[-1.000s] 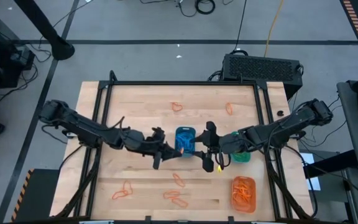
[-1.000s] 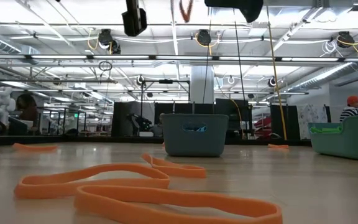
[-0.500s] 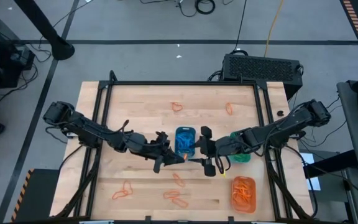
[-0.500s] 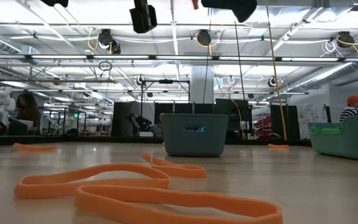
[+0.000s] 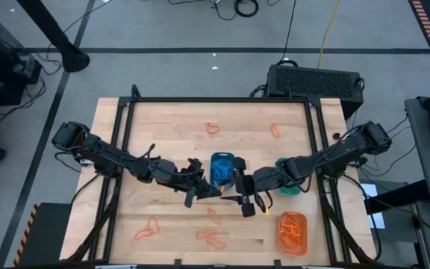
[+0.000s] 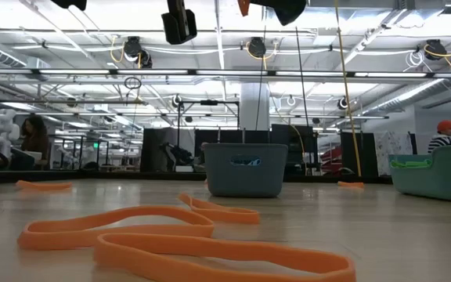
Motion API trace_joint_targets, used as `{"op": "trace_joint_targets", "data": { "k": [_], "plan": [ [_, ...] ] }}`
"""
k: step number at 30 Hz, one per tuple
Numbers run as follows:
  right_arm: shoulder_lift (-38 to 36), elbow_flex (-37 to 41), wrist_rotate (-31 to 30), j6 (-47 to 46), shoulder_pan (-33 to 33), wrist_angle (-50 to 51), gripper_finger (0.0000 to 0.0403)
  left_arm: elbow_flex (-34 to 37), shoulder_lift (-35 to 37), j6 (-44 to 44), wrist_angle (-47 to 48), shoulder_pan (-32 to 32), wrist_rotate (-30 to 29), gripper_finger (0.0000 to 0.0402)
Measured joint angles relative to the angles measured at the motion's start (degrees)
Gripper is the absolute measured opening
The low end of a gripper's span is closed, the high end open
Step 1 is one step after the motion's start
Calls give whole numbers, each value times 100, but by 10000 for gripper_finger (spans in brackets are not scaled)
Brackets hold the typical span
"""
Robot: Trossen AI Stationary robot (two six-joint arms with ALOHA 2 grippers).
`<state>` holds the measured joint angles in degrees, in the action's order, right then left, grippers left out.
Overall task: Sort rubber bands into baskets
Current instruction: Put the orange rubberband into the orange bin
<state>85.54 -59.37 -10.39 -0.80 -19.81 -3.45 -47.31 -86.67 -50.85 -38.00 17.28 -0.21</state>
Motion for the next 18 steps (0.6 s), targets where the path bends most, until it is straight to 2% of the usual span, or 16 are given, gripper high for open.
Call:
{"op": "trace_joint_targets", "data": {
  "k": [4, 9, 18],
  "plan": [
    [5, 0, 0, 0, 0, -2, 145, 0, 0, -9, 38, 0, 2, 0],
    [5, 0, 0, -38, 0, -12, 23, 0, -2, -7, 140, 0, 2, 6],
    [5, 0, 4, -714, 22, -39, 1, 0, -2, 65, 507, 0, -116, 56]
  ]
}}
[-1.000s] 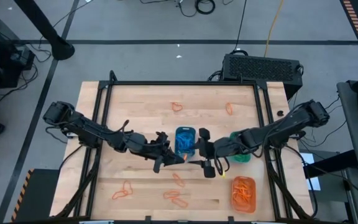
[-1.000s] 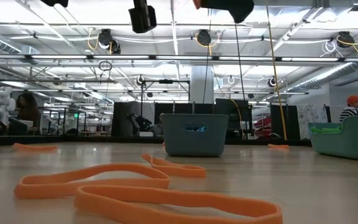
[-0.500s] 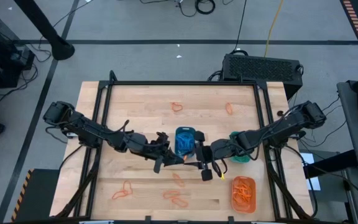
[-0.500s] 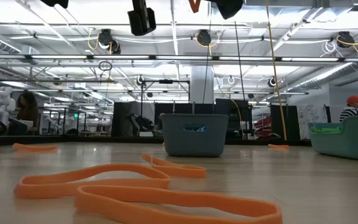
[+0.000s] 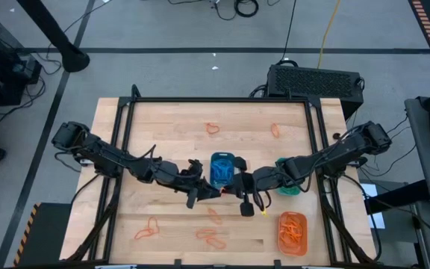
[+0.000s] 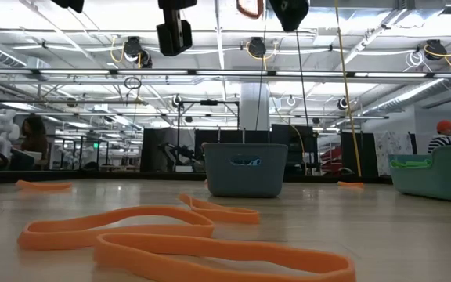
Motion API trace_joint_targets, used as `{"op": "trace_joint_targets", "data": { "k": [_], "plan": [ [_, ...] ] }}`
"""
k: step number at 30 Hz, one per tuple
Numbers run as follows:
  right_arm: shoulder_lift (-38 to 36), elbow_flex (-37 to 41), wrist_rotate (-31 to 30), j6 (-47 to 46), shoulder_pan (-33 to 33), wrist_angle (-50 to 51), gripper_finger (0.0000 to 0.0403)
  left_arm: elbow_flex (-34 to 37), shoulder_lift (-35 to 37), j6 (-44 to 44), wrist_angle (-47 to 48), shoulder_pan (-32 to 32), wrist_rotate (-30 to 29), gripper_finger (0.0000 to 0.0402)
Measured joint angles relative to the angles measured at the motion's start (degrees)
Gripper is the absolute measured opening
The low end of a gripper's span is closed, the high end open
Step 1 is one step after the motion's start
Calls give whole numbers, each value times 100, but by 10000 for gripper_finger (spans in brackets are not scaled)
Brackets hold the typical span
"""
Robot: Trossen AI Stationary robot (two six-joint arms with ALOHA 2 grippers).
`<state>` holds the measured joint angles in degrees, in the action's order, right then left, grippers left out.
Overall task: Sort rubber bands into baskets
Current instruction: Put the orange rubberband into the orange bin
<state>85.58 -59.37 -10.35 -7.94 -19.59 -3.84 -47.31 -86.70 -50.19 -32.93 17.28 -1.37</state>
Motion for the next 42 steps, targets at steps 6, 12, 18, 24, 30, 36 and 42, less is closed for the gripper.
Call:
{"op": "trace_joint_targets", "data": {
  "k": [6, 12, 18, 24, 30, 36, 42],
  "plan": [
    [0, 0, -8, -415, 0, 312, 1, 0, 2, -7, 88, -7, 5, 124],
    [-129, 0, 2, -929, -40, 802, 0, 2, 110, -44, 707, -363, 902, 167],
    [-514, -2, 4, -1390, -160, 1615, 0, 4, 372, -254, 1491, -875, 2053, 170],
    [-1022, -2, 17, -2382, -495, 2703, 0, 2, 905, -146, 2395, -1163, 2216, 170],
    [-1276, -2, 393, -3758, -1155, 3407, 0, 2, 1472, 129, 3680, -1259, 1478, 170],
    [-1043, -2, 1205, -5309, -1854, 3587, 0, 0, 1777, 235, 4551, -1255, 955, 170],
    [-625, -2, 1303, -6114, -2489, 3960, 0, 0, 1781, 330, 4548, -1252, 819, 171]
  ]
}}
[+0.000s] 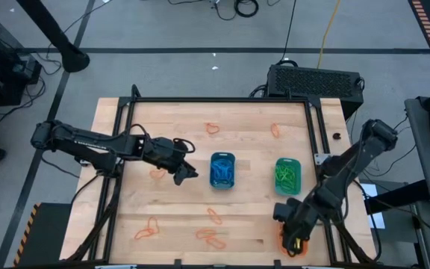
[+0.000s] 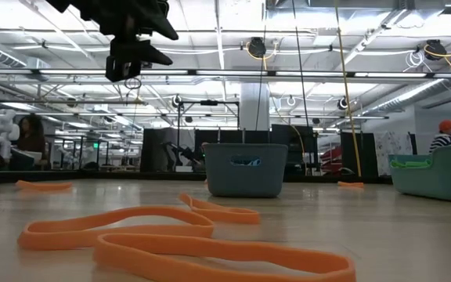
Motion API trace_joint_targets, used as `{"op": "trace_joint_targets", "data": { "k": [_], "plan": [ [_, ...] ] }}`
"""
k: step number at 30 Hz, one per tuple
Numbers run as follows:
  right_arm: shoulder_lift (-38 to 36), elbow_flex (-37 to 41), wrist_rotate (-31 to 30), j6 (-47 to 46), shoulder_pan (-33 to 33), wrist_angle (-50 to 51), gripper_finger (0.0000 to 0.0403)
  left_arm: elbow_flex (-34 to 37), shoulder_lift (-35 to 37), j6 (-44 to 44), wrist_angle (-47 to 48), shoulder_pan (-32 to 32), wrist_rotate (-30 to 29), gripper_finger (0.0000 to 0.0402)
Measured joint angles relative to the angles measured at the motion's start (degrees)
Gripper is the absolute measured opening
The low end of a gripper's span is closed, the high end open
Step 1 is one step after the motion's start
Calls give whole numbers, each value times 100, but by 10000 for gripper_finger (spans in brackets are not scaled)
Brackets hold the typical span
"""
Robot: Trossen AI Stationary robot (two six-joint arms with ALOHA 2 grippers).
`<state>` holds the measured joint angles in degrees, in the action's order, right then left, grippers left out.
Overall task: Sort rubber bands into baskets
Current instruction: Put the orange rubberband into the orange bin
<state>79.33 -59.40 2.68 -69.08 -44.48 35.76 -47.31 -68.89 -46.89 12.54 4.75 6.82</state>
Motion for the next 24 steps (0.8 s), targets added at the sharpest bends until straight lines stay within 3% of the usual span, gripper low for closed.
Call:
{"op": "trace_joint_targets", "data": {
  "k": [13, 24],
  "plan": [
    [569, 0, 355, -931, -547, 921, 0, 0, -19, 126, 6, 0, -19, 171],
    [716, 0, 332, -701, -599, 1088, 0, 0, -21, 242, 555, 2, -16, 171]
  ]
}}
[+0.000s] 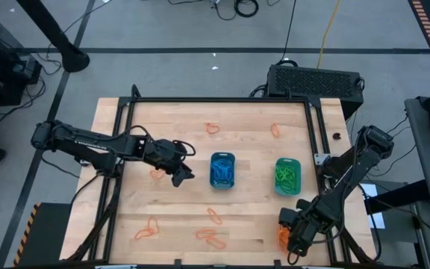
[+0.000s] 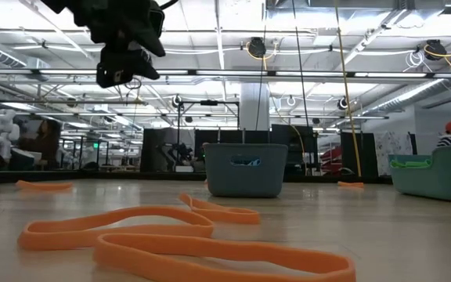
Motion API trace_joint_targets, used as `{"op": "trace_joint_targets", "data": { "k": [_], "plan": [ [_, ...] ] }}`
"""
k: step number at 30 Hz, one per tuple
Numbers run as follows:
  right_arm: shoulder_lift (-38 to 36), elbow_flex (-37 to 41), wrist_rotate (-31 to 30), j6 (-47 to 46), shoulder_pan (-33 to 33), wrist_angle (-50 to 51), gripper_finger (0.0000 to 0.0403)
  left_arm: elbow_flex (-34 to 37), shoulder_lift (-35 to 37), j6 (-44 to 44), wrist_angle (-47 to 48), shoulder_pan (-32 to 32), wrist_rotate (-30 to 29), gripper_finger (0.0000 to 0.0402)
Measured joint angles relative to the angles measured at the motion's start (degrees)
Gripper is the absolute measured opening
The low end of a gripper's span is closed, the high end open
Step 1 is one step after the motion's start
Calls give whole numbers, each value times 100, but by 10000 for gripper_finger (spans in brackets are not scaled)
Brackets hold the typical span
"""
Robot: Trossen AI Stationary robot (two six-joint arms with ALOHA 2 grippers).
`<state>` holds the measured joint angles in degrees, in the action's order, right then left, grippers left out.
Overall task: Sort rubber bands into baskets
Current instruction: Put the orange rubberband into the orange bin
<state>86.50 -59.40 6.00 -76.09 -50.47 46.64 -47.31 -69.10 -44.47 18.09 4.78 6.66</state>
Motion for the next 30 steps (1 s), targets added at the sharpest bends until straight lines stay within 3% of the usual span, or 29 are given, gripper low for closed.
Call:
{"op": "trace_joint_targets", "data": {
  "k": [6, 14, 21, 30],
  "plan": [
    [0, 0, 11, 163, 0, 283, 13, 0, 0, 0, 50, 2, 0, 170],
    [0, 0, 52, 83, 0, 534, 82, 0, 0, -4, 545, 356, 126, 170],
    [0, 0, 358, 329, 67, 592, 136, 0, 0, -342, 677, 1398, 739, 170],
    [0, 0, 479, 728, 331, 595, 153, 0, -61, -1303, 640, 2782, 319, 170]
  ]
}}
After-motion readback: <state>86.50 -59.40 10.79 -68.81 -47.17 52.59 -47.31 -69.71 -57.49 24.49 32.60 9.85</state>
